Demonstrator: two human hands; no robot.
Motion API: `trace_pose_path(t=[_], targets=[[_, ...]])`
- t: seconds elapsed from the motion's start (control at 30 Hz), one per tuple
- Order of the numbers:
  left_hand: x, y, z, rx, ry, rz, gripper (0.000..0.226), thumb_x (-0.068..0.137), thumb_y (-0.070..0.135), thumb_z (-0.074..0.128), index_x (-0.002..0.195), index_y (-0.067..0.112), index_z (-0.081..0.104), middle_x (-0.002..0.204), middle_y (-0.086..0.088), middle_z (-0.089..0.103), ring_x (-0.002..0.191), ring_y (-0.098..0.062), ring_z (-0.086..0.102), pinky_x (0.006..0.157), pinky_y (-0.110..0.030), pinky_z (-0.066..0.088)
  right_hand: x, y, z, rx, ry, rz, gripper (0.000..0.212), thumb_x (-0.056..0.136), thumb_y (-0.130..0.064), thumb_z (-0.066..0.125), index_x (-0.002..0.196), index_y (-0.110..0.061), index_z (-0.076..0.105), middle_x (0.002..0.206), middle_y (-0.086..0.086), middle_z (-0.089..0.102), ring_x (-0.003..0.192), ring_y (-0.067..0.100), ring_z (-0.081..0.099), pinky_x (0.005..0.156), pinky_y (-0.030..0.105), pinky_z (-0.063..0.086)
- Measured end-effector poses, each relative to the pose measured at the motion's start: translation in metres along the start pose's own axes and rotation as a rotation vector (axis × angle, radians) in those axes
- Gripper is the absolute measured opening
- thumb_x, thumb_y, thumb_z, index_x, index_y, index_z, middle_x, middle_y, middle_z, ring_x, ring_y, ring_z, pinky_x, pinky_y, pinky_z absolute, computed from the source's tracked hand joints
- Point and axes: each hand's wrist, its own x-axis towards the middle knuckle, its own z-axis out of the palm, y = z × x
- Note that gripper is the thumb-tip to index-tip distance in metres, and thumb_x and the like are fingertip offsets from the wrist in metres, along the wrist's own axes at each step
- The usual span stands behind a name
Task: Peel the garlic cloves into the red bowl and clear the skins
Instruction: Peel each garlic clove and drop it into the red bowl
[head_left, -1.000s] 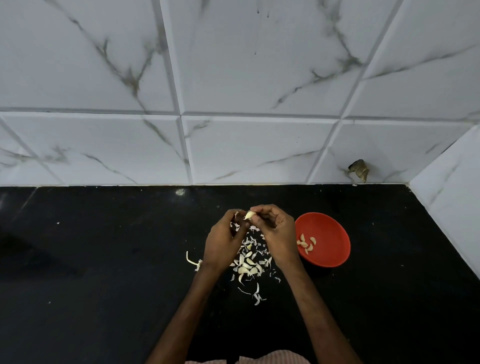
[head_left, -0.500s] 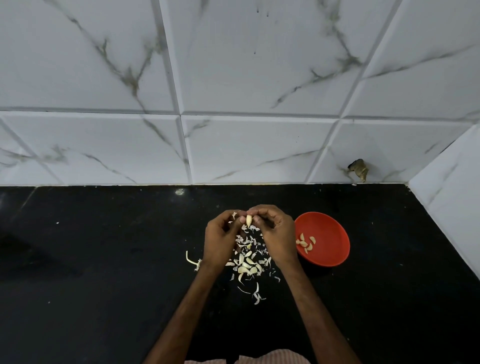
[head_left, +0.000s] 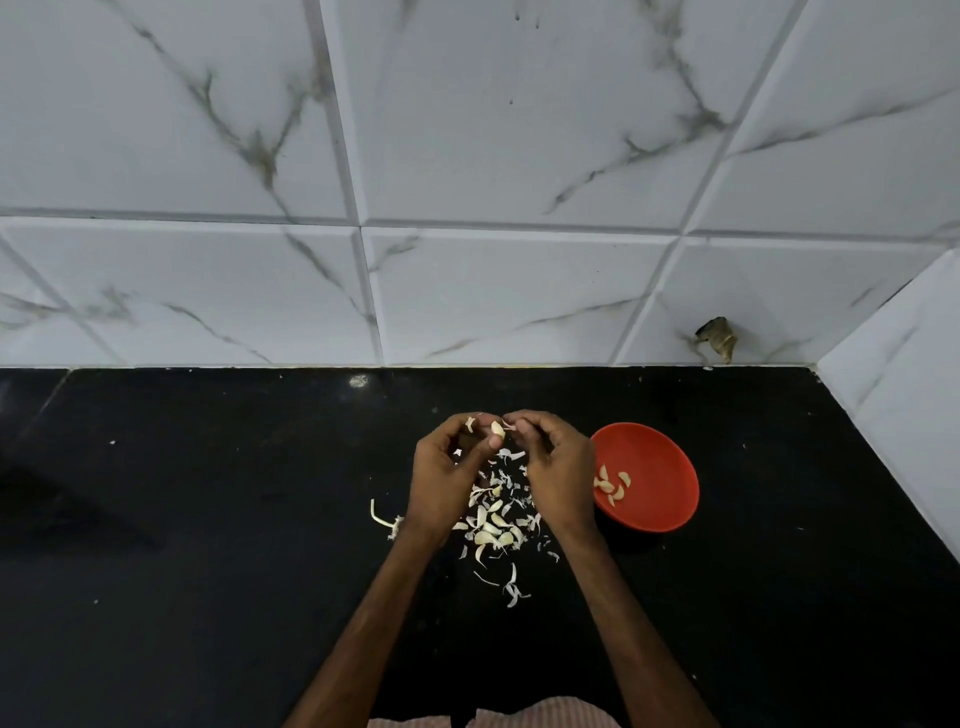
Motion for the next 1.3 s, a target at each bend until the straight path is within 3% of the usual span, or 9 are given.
trace_pose_path(t=[0.1,0.27,0.37,0.5,0.7,0.87,1.07,1.2,1.3], targets=[[0.001,-0.001,-0.001,-0.046,0.016,-0.022,0.016,0.090,0.005,0.072,0.105,0.010,0.069,0.099,-0.004,0.074,0.084,-0.017,0.072,0.056,-0.030,0.058,0.004,-0.005,-0.002,-0.011,-0.038,-0.044,0.015,0.096,-0.006,0.063,0.103,-0.012,0.075,0.099,-0.008,0.070,0.095,0.003,0.067,0.082,0.020,0.053],[0.002,0.000,-0.005,-0.059,0.043,-0.037,0.016,0.087,0.009,0.076,0.101,0.009,0.070,0.095,-0.009,0.072,0.076,-0.023,0.067,0.053,-0.036,0.056,0.003,-0.011,-0.007,0.181,-0.129,-0.003,0.023,0.091,0.001,0.068,0.103,-0.019,0.069,0.102,-0.009,0.069,0.102,0.015,0.068,0.088,0.035,0.058],[0.002,0.001,-0.007,-0.047,0.014,-0.026,0.017,0.085,0.015,0.077,0.100,0.009,0.072,0.096,-0.012,0.072,0.079,-0.027,0.067,0.057,-0.041,0.057,0.004,-0.013,-0.008,0.194,-0.197,-0.003,0.022,0.090,-0.001,0.069,0.100,-0.021,0.067,0.098,-0.010,0.068,0.099,0.015,0.068,0.087,0.034,0.058],[0.002,0.004,-0.007,-0.056,-0.024,-0.040,0.022,0.082,0.023,0.076,0.100,0.011,0.075,0.092,-0.011,0.073,0.075,-0.025,0.067,0.052,-0.032,0.057,0.007,-0.012,-0.011,0.116,-0.226,-0.080,0.014,0.088,-0.003,0.072,0.097,-0.014,0.069,0.095,-0.008,0.068,0.094,0.015,0.068,0.083,0.032,0.058],[0.002,-0.001,-0.008,-0.053,-0.079,-0.049,0.022,0.093,0.002,0.067,0.113,0.006,0.074,0.099,-0.009,0.076,0.073,-0.017,0.069,0.052,-0.025,0.054,0.009,-0.010,-0.011,0.038,-0.177,-0.108,0.012,0.088,-0.003,0.073,0.095,-0.011,0.069,0.094,-0.006,0.067,0.091,0.012,0.067,0.080,0.030,0.057],[0.002,0.001,-0.005,-0.010,-0.064,-0.029,0.019,0.093,0.005,0.068,0.111,0.009,0.075,0.099,-0.007,0.076,0.074,-0.015,0.068,0.050,-0.026,0.054,0.009,-0.011,-0.011,0.095,-0.171,-0.083,0.028,0.087,0.001,0.071,0.104,-0.020,0.065,0.099,-0.011,0.067,0.095,0.012,0.066,0.081,0.022,0.056],[0.003,0.005,-0.006,0.102,-0.036,-0.005,0.014,0.092,0.011,0.073,0.105,0.014,0.078,0.092,-0.002,0.077,0.063,-0.011,0.066,0.050,-0.027,0.053,0.011,-0.010,-0.013,0.034,-0.209,-0.143,0.037,0.086,0.003,0.072,0.108,-0.026,0.064,0.102,-0.004,0.063,0.093,0.011,0.066,0.083,0.021,0.054],[0.003,0.005,-0.006,0.183,-0.037,-0.021,0.015,0.091,0.014,0.074,0.106,0.014,0.077,0.091,-0.002,0.075,0.067,-0.017,0.066,0.055,-0.036,0.055,0.012,-0.008,-0.014,-0.053,-0.228,-0.165,0.047,0.084,0.005,0.072,0.108,-0.034,0.061,0.102,-0.007,0.055,0.091,0.006,0.061,0.081,0.010,0.046],[0.004,0.006,-0.006,0.258,-0.035,-0.016,0.017,0.091,0.013,0.074,0.107,0.012,0.078,0.091,0.000,0.074,0.074,-0.021,0.067,0.066,-0.051,0.059,0.012,-0.006,-0.015,-0.096,-0.236,-0.181,0.047,0.084,0.004,0.072,0.110,-0.034,0.058,0.102,-0.011,0.051,0.093,0.002,0.057,0.082,0.006,0.044]])
